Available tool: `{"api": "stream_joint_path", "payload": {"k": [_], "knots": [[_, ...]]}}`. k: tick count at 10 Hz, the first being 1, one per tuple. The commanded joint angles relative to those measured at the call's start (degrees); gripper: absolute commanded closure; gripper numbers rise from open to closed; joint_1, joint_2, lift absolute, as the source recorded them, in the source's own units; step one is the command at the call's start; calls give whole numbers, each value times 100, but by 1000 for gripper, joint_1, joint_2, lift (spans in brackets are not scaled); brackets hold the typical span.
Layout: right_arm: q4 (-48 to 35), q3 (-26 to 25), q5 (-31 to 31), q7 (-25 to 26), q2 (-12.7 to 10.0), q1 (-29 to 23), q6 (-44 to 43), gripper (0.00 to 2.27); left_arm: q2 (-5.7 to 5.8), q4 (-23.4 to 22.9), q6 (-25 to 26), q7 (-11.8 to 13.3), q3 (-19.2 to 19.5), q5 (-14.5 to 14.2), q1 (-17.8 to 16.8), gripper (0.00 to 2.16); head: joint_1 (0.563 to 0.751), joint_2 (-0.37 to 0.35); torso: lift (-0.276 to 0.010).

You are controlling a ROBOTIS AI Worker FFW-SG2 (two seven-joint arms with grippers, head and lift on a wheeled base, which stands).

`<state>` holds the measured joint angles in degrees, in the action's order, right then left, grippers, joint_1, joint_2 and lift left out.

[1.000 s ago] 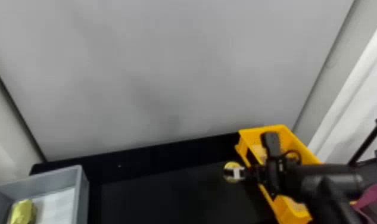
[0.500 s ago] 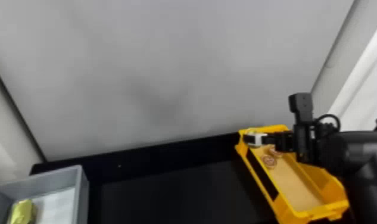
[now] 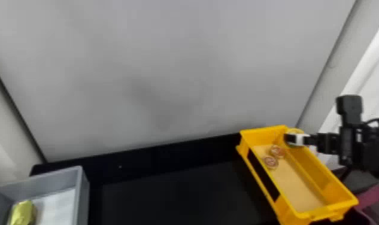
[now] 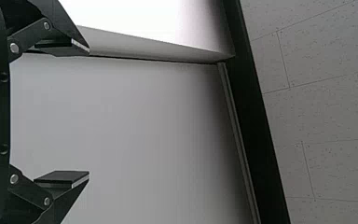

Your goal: Pick up the round yellow can and place it in the yellow rectangular box

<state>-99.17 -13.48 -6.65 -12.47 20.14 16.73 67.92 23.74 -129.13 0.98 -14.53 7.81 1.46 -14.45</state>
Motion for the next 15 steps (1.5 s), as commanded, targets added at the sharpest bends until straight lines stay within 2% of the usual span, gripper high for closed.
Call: {"api": "stream_joint_path", "payload": {"k": [1,5,9,15], "knots": [[583,-621,-3,-125,42,-118,-496,658,0,11,-2,29,-8,12,-14,314,606,-81,0],[2130,-621,-135,-406,104,-100,-1736,658,-8,46,-19,64,-78,12,-84,314,606,-81,0],[3686,-594,-469,-389,113,76,-2642,658,-17,90,-72,73,-131,12,-128,314,606,-81,0],[4503,-524,-557,-398,183,331,-2923,658,-26,143,-116,90,-227,12,-207,314,606,-81,0]]}}
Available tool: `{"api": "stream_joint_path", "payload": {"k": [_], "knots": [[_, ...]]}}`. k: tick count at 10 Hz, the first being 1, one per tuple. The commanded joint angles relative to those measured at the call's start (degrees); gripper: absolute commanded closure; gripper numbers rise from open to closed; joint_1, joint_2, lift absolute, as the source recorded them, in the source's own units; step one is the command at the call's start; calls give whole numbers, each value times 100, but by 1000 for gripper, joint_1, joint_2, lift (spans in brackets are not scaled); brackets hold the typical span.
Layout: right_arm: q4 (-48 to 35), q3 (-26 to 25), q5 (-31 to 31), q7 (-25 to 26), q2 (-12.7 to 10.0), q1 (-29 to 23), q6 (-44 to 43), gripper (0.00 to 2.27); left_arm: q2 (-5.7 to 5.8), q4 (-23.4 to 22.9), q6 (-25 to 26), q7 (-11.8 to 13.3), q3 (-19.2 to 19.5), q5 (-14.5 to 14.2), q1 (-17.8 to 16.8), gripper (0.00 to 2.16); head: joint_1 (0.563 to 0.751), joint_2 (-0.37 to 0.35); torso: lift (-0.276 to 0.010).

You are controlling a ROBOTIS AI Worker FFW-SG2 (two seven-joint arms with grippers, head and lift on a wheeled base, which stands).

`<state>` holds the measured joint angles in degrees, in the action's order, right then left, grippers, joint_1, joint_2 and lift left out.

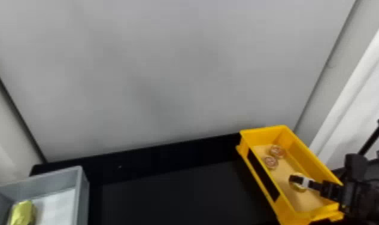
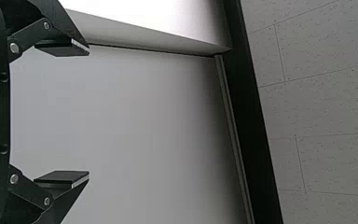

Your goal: Pick up the round yellow can and place it in the yellow rectangular box

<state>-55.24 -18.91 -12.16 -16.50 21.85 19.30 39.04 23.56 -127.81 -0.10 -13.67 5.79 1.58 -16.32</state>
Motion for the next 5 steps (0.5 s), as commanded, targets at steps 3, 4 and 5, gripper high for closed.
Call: {"api": "stream_joint_path", "payload": {"k": [3,4,5], "knots": [[110,36,-14,199,30,126,27,384,-9,29,-8,13,-51,0,-38,314,606,-81,0],[74,36,-76,287,30,135,88,180,-9,37,-8,22,-69,0,-38,314,606,-81,0],[66,63,-84,243,48,135,9,-2,-17,37,-8,22,-78,0,-38,314,606,-81,0]]}}
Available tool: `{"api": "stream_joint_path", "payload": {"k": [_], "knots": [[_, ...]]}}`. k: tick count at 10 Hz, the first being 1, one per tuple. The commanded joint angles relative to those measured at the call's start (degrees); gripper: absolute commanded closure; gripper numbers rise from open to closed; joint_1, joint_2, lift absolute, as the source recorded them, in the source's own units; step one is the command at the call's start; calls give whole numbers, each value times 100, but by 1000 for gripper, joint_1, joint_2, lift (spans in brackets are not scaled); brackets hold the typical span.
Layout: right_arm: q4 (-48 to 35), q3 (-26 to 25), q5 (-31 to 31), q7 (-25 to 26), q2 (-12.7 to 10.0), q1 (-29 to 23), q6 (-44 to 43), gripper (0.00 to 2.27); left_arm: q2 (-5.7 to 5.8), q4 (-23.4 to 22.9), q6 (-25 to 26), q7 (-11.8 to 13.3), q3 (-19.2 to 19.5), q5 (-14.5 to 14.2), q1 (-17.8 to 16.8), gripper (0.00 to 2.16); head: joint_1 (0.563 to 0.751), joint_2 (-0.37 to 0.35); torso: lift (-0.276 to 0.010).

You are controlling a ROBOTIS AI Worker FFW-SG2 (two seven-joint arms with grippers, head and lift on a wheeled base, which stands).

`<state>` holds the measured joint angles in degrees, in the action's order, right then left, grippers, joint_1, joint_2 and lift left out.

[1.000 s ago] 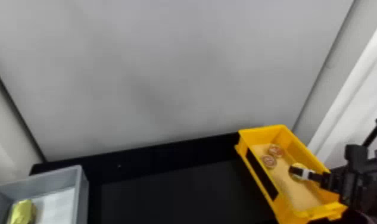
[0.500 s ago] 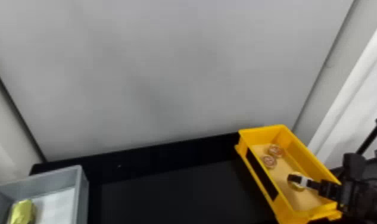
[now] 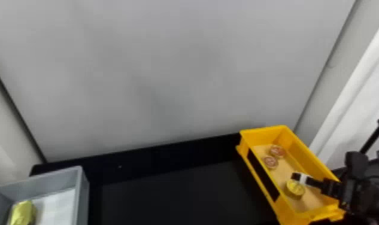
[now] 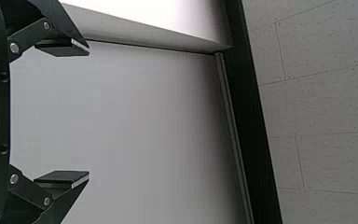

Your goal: Pick up the round yellow can and place it in the yellow rectangular box

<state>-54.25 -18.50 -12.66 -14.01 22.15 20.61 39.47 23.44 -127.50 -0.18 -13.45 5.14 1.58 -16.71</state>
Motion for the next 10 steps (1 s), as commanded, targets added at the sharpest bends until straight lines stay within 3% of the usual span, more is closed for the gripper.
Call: {"api": "stream_joint_path", "payload": {"k": [1,3,5,6,7,8,10], "knots": [[-68,31,-43,-59,26,-4,-140,-2,4,6,0,9,-13,0,1,314,606,-81,0],[-956,48,-87,-138,17,-215,-228,-2,-23,6,9,9,-4,0,1,314,606,-81,0],[-3584,101,-140,205,-44,-725,-342,18,-84,-3,18,18,101,0,62,314,606,-81,0],[-4770,48,-140,706,-53,-989,-412,22,-84,-12,0,26,128,0,71,314,606,-81,0],[-5913,22,-140,1620,-53,-1349,-764,64,-102,-20,-9,26,172,9,106,314,606,-81,0],[-6476,66,-140,2385,-62,-1569,-1274,102,-146,-38,-9,26,251,9,194,314,606,-81,0],[-7214,57,-78,3449,-70,-1534,-1960,107,-172,-91,27,9,339,17,308,314,606,-81,0]]}}
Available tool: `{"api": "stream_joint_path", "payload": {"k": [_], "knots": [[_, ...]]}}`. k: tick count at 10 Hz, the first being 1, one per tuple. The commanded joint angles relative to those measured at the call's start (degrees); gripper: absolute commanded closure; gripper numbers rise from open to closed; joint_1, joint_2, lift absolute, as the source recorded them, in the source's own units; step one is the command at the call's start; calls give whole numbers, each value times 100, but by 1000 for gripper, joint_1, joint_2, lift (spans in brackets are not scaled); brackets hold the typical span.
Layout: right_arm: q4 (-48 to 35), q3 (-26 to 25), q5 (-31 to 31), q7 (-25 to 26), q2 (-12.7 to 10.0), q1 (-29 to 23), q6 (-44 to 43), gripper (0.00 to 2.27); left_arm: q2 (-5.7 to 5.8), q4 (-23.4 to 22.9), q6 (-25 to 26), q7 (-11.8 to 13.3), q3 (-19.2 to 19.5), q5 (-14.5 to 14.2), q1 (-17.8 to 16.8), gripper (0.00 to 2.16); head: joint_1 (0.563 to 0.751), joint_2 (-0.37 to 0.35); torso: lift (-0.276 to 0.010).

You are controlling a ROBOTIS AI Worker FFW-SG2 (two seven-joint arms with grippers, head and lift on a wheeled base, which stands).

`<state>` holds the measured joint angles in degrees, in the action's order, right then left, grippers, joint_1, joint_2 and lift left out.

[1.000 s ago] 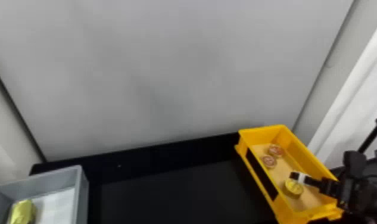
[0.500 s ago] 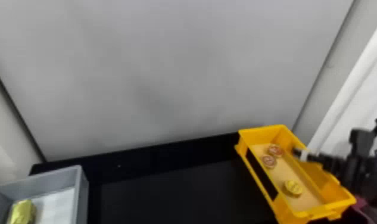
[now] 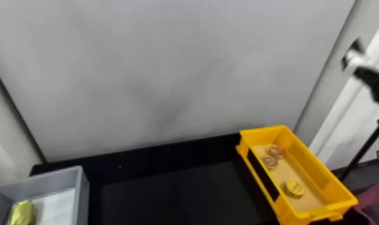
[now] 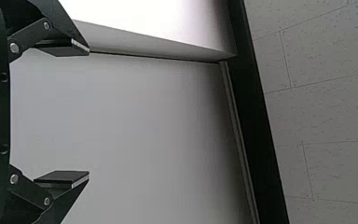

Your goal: Pick up the round yellow can and place it in the yellow rectangular box

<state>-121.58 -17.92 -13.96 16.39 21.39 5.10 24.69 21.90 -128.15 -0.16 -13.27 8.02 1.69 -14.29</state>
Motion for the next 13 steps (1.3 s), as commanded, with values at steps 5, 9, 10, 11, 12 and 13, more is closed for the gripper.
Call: {"api": "stream_joint_path", "payload": {"k": [5,9,10,11,12,13], "knots": [[-1439,966,1730,260,94,1714,-1229,108,-9,-26,-2,-10,113,24,163,314,606,-81,0],[-1500,1414,2135,260,428,2233,-1677,101,35,-35,-63,-19,192,42,233,314,606,-81,0],[-1500,1414,2144,260,419,2215,-1668,101,53,-35,-63,-19,192,42,233,314,606,-81,0],[-1500,1414,2144,260,419,2206,-1668,101,53,-35,-63,-19,192,42,233,314,606,-81,0],[-1500,1414,2144,260,419,2197,-1660,101,44,-35,-63,-19,174,42,233,314,606,-81,0],[-1500,1414,2144,286,401,2162,-1651,101,53,-35,-63,-19,174,42,225,314,606,-81,0]]}}
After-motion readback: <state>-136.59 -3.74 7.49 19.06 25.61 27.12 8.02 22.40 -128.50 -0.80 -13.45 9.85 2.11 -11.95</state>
